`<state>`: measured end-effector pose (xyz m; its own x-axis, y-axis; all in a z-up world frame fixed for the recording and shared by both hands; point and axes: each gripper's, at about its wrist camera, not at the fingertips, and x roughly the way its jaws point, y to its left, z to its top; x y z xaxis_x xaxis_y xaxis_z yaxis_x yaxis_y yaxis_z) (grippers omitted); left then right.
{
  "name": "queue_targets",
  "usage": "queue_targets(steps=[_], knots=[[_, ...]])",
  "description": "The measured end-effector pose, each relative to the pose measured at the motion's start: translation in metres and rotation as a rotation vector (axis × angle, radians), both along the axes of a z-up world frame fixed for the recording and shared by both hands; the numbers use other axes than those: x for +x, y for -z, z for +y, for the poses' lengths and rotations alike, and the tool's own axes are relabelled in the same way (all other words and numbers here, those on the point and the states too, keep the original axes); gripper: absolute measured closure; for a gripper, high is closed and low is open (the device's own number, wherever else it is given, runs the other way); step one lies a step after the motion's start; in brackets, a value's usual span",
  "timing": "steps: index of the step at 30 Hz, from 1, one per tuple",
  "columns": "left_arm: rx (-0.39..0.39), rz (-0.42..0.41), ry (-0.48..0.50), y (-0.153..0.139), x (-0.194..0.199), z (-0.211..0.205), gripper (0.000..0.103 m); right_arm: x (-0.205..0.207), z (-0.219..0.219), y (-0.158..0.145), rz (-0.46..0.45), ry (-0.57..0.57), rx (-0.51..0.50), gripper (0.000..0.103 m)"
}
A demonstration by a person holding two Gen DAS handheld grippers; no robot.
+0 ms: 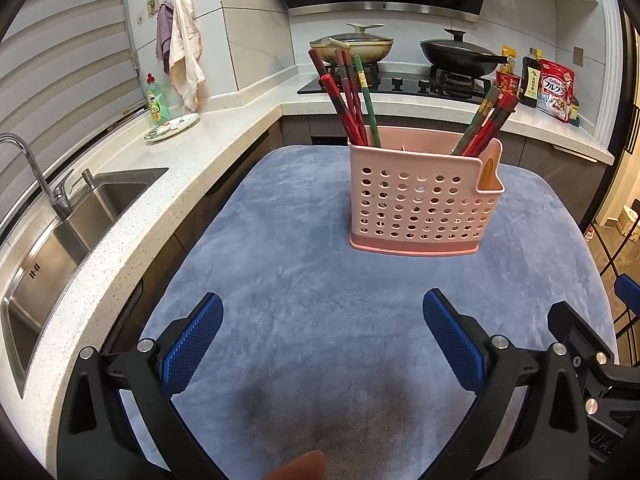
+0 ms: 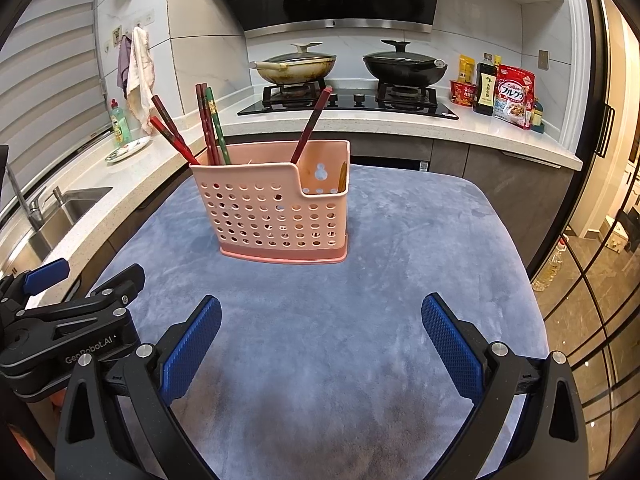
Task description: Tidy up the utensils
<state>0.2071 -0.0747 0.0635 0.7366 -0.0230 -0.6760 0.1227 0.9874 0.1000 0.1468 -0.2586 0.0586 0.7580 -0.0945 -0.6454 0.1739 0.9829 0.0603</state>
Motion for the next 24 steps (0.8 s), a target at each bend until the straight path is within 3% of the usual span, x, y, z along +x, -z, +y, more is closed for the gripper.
queue_targets(steps=[24], knots=[[0.005, 0.000, -0.007, 0.0010, 0.0025, 0.0009, 0.007, 0.0053, 0.0044, 0.0025, 0.007, -0.003, -0.002, 0.006]])
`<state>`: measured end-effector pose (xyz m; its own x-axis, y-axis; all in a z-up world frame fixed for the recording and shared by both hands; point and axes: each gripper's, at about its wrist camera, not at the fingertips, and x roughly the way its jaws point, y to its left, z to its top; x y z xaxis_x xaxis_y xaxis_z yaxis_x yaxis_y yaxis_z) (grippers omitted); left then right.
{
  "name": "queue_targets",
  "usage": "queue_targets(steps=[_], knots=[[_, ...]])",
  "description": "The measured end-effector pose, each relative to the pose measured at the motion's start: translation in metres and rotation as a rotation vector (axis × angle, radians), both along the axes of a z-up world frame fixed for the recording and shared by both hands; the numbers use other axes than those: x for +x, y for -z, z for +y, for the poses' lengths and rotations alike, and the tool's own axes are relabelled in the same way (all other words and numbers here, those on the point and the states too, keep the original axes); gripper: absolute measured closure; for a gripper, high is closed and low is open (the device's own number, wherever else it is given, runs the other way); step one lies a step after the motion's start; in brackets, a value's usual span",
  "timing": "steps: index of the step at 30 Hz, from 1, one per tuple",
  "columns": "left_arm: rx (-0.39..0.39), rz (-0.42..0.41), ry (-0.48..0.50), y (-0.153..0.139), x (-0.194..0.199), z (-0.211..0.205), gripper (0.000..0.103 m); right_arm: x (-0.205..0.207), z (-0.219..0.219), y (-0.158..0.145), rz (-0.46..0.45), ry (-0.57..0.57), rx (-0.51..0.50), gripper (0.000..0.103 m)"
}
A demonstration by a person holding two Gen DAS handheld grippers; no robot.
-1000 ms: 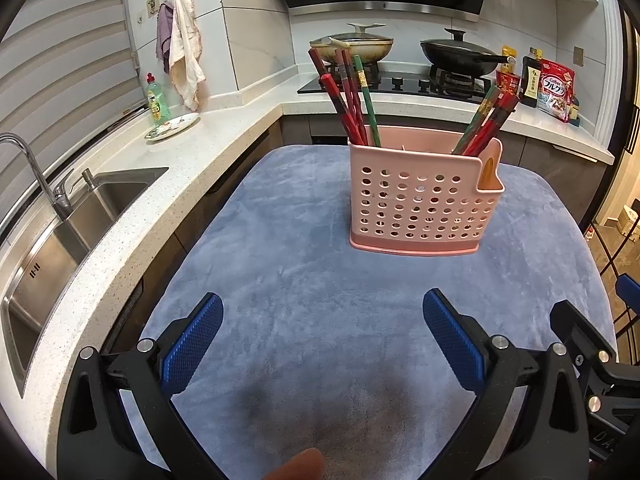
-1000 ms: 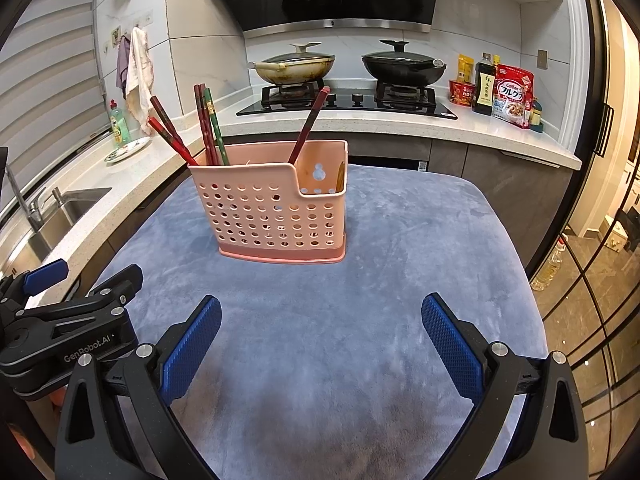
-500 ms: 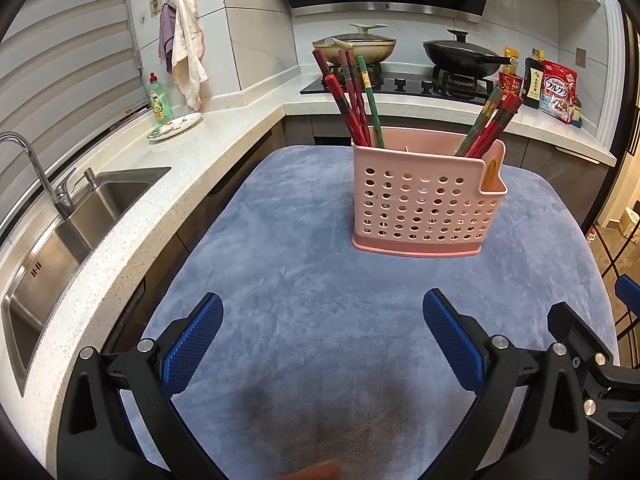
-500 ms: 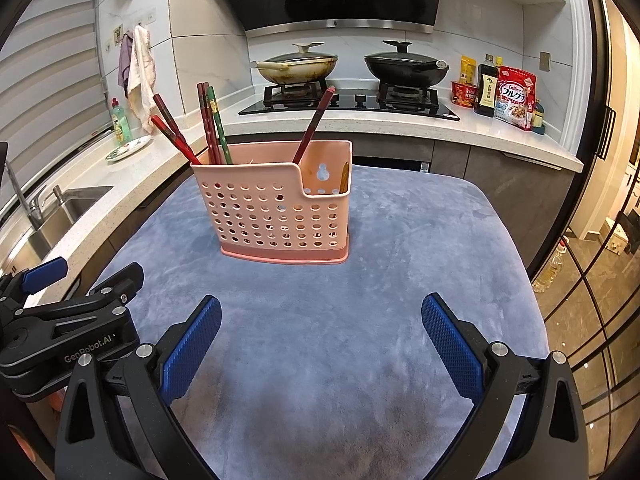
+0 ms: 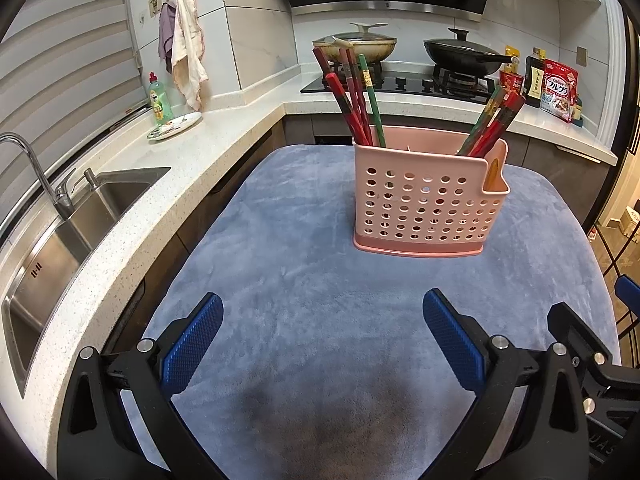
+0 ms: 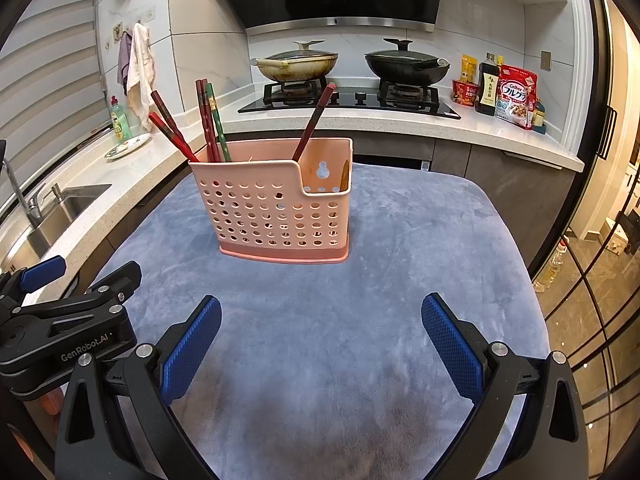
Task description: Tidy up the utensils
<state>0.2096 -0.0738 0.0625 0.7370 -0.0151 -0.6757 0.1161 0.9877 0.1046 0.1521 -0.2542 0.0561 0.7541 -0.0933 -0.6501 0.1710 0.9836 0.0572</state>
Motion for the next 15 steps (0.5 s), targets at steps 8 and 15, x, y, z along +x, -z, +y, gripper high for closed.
queue_targets(steps=[8, 15], knots=[[0.005, -0.001, 0.005, 0.0010, 0.0020, -0.0010, 0.007, 0.0007, -0.0006, -0.0001, 0.001, -0.002, -0.001, 0.006], [0.003, 0.004, -0.001, 0.0021, 0.0031, -0.0013, 0.007, 0.0016, -0.0012, 0.0002, 0.001, 0.001, 0.000, 0.006]])
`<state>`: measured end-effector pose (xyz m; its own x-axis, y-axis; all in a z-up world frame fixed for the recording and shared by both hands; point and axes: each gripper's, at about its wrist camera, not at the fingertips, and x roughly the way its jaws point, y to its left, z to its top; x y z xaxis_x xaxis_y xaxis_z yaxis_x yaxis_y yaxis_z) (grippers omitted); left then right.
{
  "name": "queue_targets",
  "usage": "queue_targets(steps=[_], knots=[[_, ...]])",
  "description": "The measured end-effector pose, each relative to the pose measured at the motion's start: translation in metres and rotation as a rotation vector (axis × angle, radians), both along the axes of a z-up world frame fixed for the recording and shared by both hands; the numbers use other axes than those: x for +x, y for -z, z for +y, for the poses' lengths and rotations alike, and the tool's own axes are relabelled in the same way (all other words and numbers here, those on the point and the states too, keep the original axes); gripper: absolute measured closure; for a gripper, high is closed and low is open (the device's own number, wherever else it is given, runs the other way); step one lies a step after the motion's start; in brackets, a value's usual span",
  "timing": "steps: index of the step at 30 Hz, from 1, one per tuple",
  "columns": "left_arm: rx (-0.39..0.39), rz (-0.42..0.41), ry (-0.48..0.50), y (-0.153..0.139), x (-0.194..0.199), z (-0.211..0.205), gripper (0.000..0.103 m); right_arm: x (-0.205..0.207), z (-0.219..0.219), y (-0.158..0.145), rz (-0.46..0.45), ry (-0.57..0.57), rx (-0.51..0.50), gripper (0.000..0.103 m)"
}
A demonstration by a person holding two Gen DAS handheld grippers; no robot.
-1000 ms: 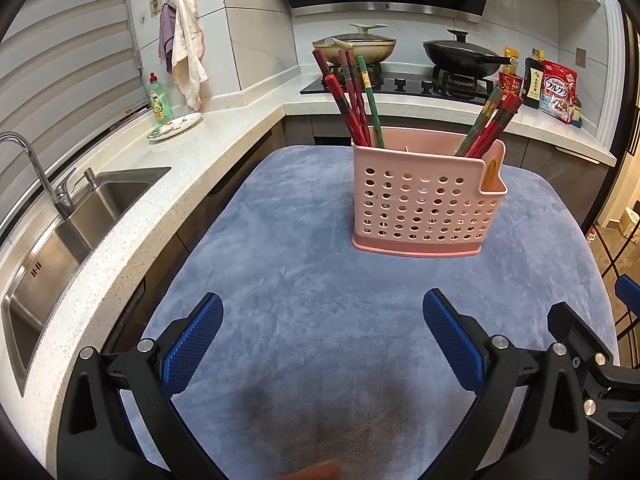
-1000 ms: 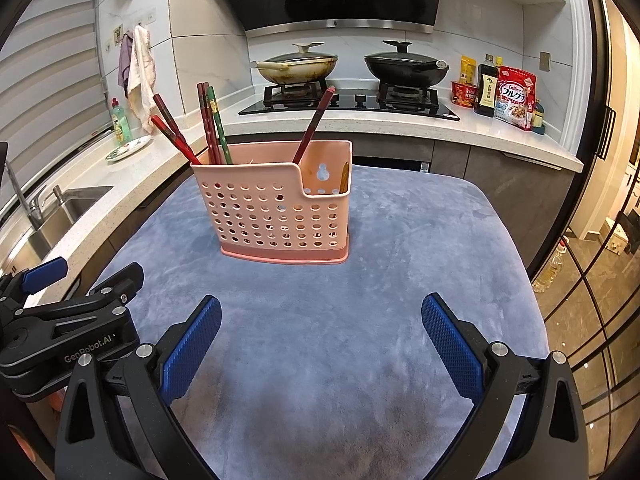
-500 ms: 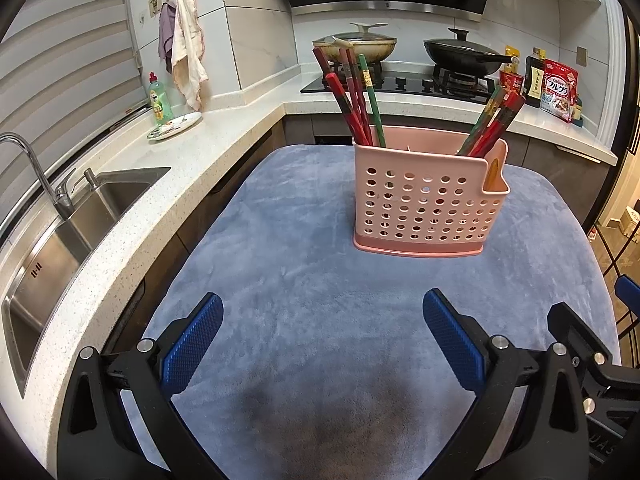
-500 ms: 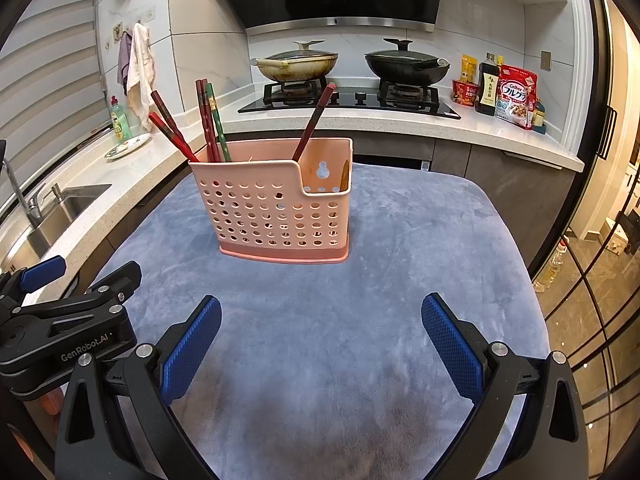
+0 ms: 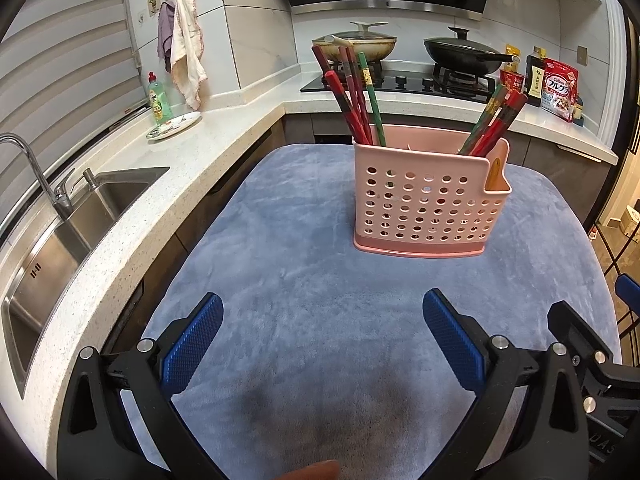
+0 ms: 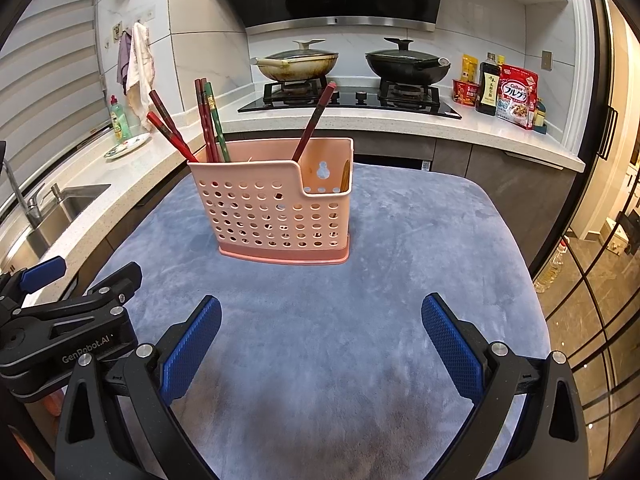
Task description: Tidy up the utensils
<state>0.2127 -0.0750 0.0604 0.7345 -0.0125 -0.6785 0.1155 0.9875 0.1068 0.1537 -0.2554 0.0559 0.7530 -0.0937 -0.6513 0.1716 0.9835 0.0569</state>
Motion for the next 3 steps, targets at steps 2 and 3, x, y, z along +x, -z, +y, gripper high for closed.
queue_targets(steps=[2, 3], knots=[[0.001, 0.001, 0.003, 0.0003, 0.0006, -0.0001, 0.007, 0.0016, -0.0013, 0.0004, 0.001, 0.002, 0.000, 0.006], [0.001, 0.002, 0.007, 0.0003, 0.0007, -0.0003, 0.007, 0.0022, -0.0017, 0.0006, 0.001, 0.003, 0.000, 0.006]])
